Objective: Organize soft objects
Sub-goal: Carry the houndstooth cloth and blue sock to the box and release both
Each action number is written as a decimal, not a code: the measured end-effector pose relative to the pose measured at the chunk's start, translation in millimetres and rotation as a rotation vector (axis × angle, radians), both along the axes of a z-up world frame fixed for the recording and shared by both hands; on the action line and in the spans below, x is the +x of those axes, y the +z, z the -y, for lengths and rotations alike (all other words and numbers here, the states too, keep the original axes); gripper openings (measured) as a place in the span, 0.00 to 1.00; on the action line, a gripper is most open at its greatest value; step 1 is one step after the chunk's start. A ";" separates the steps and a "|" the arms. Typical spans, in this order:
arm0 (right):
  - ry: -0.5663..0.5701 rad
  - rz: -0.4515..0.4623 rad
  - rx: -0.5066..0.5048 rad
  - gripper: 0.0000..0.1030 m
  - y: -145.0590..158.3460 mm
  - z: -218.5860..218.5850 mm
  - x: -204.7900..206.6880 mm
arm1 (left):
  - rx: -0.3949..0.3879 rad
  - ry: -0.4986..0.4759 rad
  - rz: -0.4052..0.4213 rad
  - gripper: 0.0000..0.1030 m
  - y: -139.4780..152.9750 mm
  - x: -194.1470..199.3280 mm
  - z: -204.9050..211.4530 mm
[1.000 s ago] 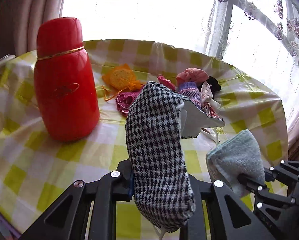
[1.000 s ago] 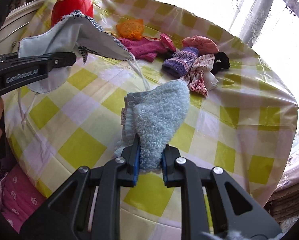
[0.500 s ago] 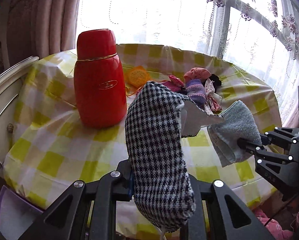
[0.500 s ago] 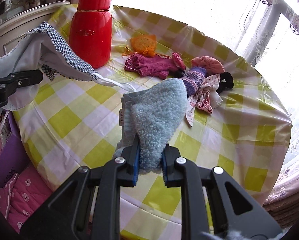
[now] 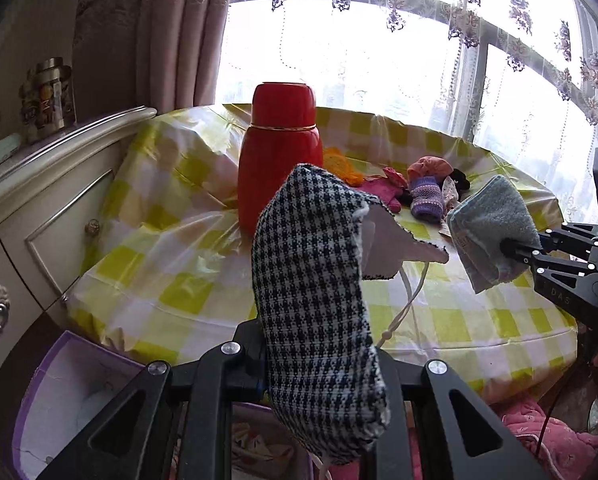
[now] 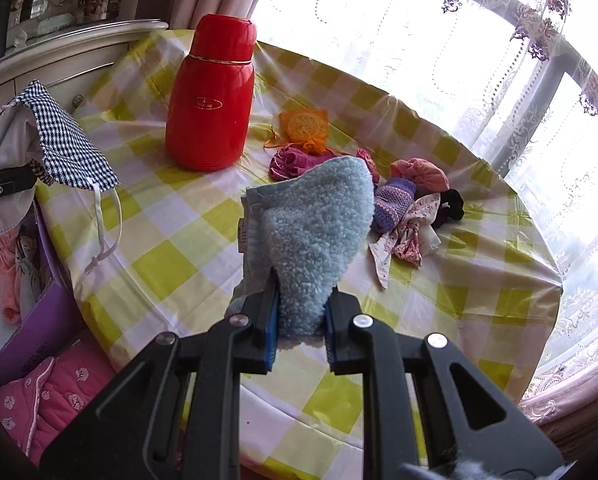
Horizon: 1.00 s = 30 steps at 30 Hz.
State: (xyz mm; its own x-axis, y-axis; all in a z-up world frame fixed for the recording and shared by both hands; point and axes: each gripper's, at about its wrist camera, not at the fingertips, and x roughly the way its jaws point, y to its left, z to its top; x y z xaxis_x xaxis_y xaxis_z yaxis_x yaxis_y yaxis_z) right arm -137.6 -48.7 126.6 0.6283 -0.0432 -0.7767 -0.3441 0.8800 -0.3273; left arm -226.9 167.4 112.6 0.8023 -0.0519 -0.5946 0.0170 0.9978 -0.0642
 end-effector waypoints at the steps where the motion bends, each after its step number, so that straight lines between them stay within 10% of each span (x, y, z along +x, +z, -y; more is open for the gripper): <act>1: 0.007 0.006 -0.002 0.21 3.1 -2.7 -0.8 | -0.009 0.008 0.009 0.22 2.6 -4.5 -4.0; 19: 0.299 0.274 0.138 0.22 108.9 -98.5 -59.2 | -0.055 0.260 0.227 0.22 57.7 -109.1 -85.2; 30: 0.526 0.106 0.230 0.22 79.9 -162.1 -80.0 | -0.088 0.404 0.142 0.22 27.4 -140.9 -134.2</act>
State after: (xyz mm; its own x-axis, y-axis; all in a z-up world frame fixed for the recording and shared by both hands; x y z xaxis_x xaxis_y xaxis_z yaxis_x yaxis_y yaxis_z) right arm -217.7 113.4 206.5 0.5945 0.4580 -0.6609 -0.7300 0.6520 -0.2048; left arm -367.9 301.6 139.9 0.8422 0.2373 -0.4842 -0.3587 0.9170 -0.1745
